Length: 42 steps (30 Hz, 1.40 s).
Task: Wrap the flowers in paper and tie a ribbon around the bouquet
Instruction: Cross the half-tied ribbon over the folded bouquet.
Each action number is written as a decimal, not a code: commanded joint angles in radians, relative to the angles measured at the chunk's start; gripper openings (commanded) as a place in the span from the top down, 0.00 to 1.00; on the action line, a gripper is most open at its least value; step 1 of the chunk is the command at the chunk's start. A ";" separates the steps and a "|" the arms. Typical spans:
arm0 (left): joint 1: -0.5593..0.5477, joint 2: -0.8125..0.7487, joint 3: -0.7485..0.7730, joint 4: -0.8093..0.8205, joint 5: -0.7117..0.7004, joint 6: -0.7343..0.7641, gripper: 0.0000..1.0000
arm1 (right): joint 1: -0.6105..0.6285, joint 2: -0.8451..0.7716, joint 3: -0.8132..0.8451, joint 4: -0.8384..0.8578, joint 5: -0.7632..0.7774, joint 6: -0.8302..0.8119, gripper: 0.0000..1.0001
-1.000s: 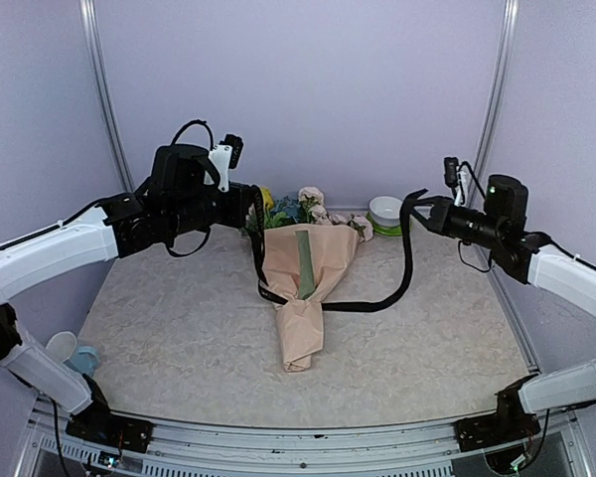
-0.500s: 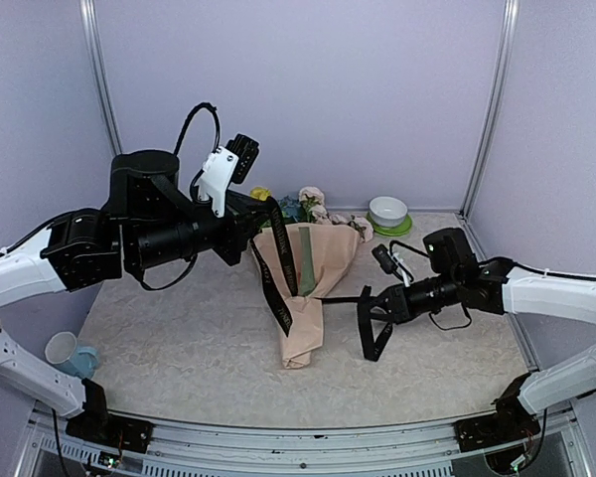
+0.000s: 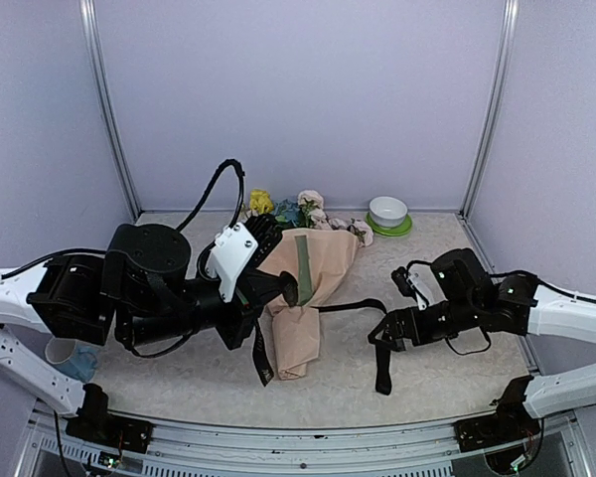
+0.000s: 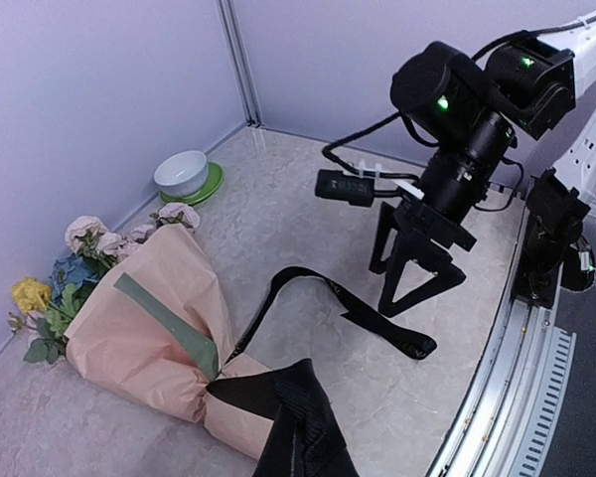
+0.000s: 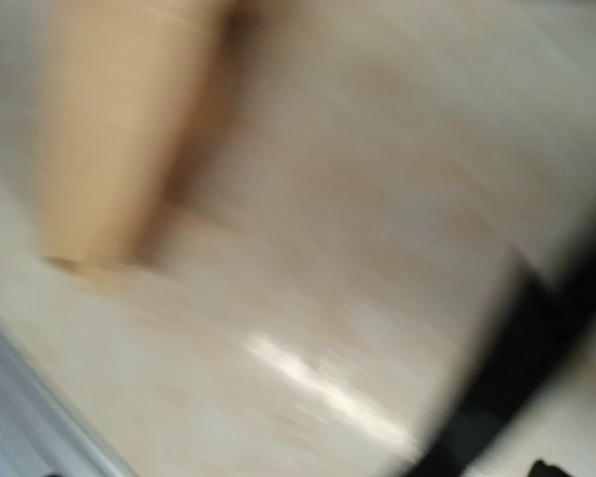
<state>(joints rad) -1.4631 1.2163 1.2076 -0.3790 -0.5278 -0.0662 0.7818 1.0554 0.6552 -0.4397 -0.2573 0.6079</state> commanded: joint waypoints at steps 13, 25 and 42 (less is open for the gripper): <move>-0.273 0.057 0.011 -0.103 -0.372 -0.126 1.00 | 0.356 0.160 0.107 0.660 -0.130 -0.590 0.07; -0.030 -0.089 -0.071 0.051 -0.190 0.039 1.00 | 0.356 0.366 0.195 0.821 -0.143 -0.670 0.16; 0.037 -0.082 -0.029 0.081 -0.158 0.142 1.00 | 0.350 0.540 0.225 0.982 -0.060 -0.573 0.66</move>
<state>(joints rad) -1.4498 1.1339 1.1530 -0.3271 -0.7158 0.0582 1.1320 1.5646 0.9001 0.4667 -0.3176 -0.0109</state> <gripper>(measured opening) 0.007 0.376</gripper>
